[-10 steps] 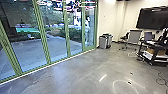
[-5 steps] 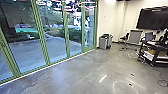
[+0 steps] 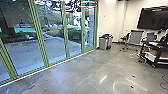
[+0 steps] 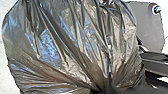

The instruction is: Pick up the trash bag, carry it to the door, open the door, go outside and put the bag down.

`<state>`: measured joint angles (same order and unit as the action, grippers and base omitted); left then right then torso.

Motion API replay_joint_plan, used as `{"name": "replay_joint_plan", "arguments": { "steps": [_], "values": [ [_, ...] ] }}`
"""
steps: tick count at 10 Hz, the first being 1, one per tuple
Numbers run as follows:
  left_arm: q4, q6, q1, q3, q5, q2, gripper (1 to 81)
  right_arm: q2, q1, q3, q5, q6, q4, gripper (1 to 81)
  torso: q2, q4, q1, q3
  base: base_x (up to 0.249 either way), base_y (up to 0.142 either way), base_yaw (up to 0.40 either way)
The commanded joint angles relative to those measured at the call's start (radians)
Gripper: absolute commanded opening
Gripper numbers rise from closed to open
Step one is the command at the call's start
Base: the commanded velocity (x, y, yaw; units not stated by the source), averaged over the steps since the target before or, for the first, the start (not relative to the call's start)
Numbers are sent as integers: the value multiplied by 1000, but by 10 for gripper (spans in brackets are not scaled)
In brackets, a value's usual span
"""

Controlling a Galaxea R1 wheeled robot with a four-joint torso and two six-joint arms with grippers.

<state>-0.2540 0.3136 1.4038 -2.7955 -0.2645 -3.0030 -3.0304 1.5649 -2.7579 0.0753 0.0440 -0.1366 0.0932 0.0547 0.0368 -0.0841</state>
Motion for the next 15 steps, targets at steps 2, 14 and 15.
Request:
{"name": "replay_joint_plan", "arguments": {
  "steps": [2,14,15],
  "values": [
    [1,6,-61,-2,-76,4,10,-4,-41,-2,64,4,0,811,0,0,0,0,176,0,0],
    [1,12,-61,-2,-76,5,10,-4,-41,-2,64,4,2,811,0,0,0,0,173,-33,0],
    [1,12,-59,-2,-76,5,10,-4,-41,-2,64,4,2,811,0,0,0,0,171,0,0]
  ]
}}
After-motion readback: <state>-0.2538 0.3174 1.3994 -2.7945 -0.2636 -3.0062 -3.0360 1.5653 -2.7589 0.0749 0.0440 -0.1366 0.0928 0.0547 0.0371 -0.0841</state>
